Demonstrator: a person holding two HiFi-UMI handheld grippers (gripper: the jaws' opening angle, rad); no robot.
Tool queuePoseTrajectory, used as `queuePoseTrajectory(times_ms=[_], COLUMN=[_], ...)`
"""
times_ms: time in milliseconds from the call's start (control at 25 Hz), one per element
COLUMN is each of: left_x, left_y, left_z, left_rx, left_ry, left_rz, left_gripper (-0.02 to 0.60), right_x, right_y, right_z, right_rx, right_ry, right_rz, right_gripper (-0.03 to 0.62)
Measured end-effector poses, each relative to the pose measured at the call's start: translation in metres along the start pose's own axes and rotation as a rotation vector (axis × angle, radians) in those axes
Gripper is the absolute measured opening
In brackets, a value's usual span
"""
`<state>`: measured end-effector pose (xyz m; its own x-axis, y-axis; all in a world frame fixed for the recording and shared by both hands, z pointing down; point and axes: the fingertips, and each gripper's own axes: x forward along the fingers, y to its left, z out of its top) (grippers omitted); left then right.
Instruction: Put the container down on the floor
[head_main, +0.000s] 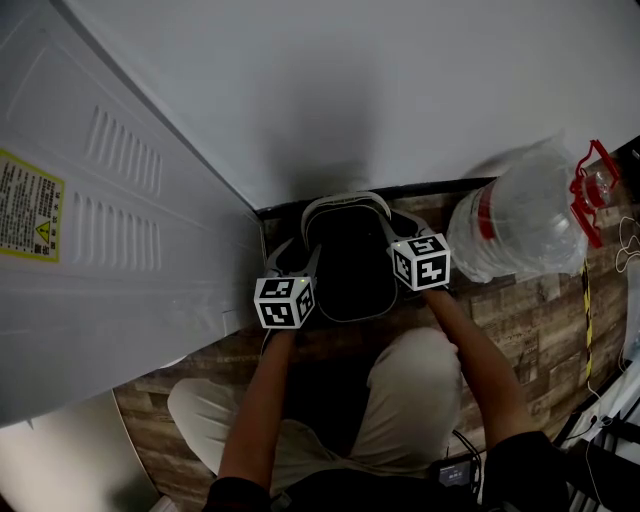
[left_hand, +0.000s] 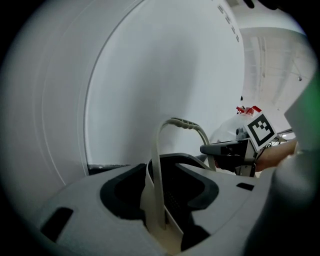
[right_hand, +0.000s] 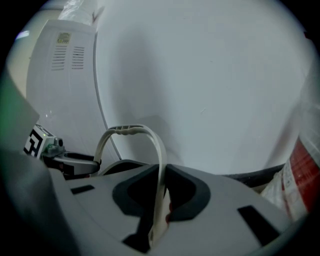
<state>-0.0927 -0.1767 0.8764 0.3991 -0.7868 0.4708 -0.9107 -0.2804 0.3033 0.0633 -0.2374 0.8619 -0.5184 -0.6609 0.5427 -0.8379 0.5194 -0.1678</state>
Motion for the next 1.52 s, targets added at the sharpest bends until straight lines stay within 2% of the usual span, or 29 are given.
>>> queuePoseTrajectory(times_ms=[160,440,800,920,1080,1520], left_x=[0.005,0.010,0.011,0.011,0.011,0.010], left_y=[-0.001,-0.004,-0.003,-0.002,-0.002,0.000], left_z=[-0.011,-0.035,-0.034,-0.033,-0.035,-0.035], left_rx=[-0.036,-0.015,-0.017,-0.015,-0.014,-0.014], left_ry=[0.024,0.093,0.078,0.075,0.076,0.073], left_rz=[-0.016,-0.033,-0.027,-0.031,-0.029,-0.026], left_gripper=[0.189,0.195,0.206,0.216,0.219,0.220], right_x=[0.008,0.019,0.023,0.023,0.023,0.022], right_y=[-0.003,-0.006,-0.004,-0.001,0.000,0.003], right_z=[-0.005,-0.017,-0.028,-0.032,-0.034,-0.033], right_rx=[0.017,0.008,-0.008,-0.003,0.012,0.006], right_ry=[0.020,0.067,0.119,0.132,0.135,0.130], right_rz=[-0.003,-0.011,-0.013,0.001,0.012,0.024], right_gripper=[0.053,0.054,0.056,0.110,0.137,0.137])
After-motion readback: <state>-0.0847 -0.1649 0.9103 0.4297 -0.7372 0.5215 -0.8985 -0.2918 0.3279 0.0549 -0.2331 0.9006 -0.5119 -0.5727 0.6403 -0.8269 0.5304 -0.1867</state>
